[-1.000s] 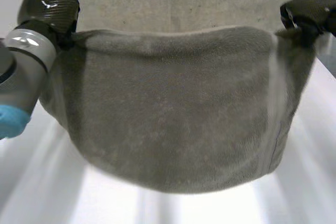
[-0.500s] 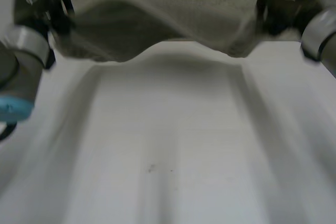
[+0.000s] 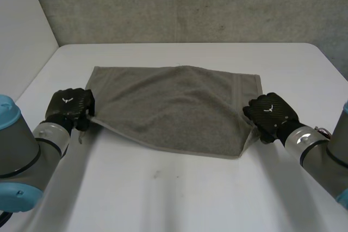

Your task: Fold the towel.

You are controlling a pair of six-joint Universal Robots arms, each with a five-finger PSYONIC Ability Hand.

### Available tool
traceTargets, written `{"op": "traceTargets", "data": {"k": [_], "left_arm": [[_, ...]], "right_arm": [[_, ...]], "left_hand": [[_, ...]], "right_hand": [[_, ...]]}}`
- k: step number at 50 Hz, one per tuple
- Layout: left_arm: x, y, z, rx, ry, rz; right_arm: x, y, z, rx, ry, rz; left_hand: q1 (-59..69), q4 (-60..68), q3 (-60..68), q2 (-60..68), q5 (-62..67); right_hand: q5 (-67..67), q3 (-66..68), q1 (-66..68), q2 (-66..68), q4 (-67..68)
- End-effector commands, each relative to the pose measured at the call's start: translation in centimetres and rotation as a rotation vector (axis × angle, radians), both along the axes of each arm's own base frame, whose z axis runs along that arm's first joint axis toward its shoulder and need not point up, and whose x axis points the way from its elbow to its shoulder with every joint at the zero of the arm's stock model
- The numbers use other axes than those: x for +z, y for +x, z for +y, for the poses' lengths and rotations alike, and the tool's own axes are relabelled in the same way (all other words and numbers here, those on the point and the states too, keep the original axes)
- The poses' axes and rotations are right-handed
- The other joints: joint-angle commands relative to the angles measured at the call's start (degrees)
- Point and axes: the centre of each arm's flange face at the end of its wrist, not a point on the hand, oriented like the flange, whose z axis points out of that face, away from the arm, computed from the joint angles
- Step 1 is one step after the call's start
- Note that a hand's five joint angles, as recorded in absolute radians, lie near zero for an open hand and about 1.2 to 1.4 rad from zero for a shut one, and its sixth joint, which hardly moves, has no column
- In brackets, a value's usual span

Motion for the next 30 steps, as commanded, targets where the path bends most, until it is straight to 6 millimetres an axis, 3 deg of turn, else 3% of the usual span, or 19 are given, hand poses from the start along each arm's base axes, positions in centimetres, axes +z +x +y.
{"op": "traceTargets", "data": {"k": [1, 11, 14, 16, 17, 18, 19, 25, 27, 30], "left_arm": [[0.2, 0.1, -0.1, 0.003, -0.012, 0.008], [0.0, 0.1, 0.0, 0.002, -0.022, 0.010], [0.0, 0.0, -0.2, 0.002, -0.033, 0.013], [-0.1, 0.0, -0.2, 0.002, -0.035, 0.012], [-0.1, 0.0, -0.2, 0.002, -0.035, 0.012], [-0.1, 0.0, -0.2, 0.001, -0.037, 0.010], [-0.2, 0.0, -0.3, 0.000, -0.037, 0.011], [-0.5, -0.1, -0.5, -0.001, -0.042, 0.007], [-0.9, -0.1, -0.8, -0.001, -0.059, 0.011], [-1.4, -0.2, -1.3, 0.000, -0.079, 0.012]], "right_arm": [[-0.7, 0.5, 2.0, 0.057, -0.046, 0.032], [-1.5, 0.7, 3.1, 0.168, -0.123, 0.170], [-1.8, 0.6, 3.1, 0.169, -0.129, 0.195], [-2.2, 0.6, 2.8, 0.163, -0.123, 0.204], [-2.2, 0.6, 2.8, 0.163, -0.123, 0.204], [-2.1, 0.6, 2.6, 0.158, -0.127, 0.204], [-2.1, 0.6, 2.6, 0.158, -0.127, 0.204], [0.2, -0.2, 1.2, 0.058, -0.140, 0.113], [2.0, -2.1, -0.9, -0.104, -0.092, -0.049], [2.8, -3.0, -1.7, -0.175, -0.059, -0.151]], "left_hand": [[11.3, 10.2, 10.3, 10.2, 11.1], [11.3, 10.2, 10.3, 10.2, 11.1], [11.3, 10.2, 10.3, 10.2, 11.1], [11.3, 10.2, 10.3, 10.2, 11.1], [11.3, 10.2, 10.3, 10.2, 11.1], [11.3, 10.2, 10.3, 10.2, 11.1], [11.3, 10.2, 10.3, 10.2, 11.1], [11.3, 10.2, 10.3, 10.2, 11.1], [1.3, 0.2, 0.3, 0.2, 1.0], [-1.4, -2.6, -2.5, -2.5, -1.7]], "right_hand": [[-5.9, -8.3, -7.3, -9.0, -7.8], [-4.7, -7.2, -6.2, -7.9, -6.6], [4.9, 2.4, 3.4, 1.7, 3.0], [24.1, 21.6, 22.7, 20.9, 22.2], [24.2, 21.8, 22.8, 21.1, 22.3], [44.7, 42.2, 43.2, 41.5, 42.8], [44.9, 42.4, 43.4, 41.7, 43.0], [44.9, 42.4, 43.4, 41.7, 43.0], [44.9, 42.4, 43.4, 41.7, 43.0], [44.9, 42.4, 43.4, 41.7, 43.0]]}}
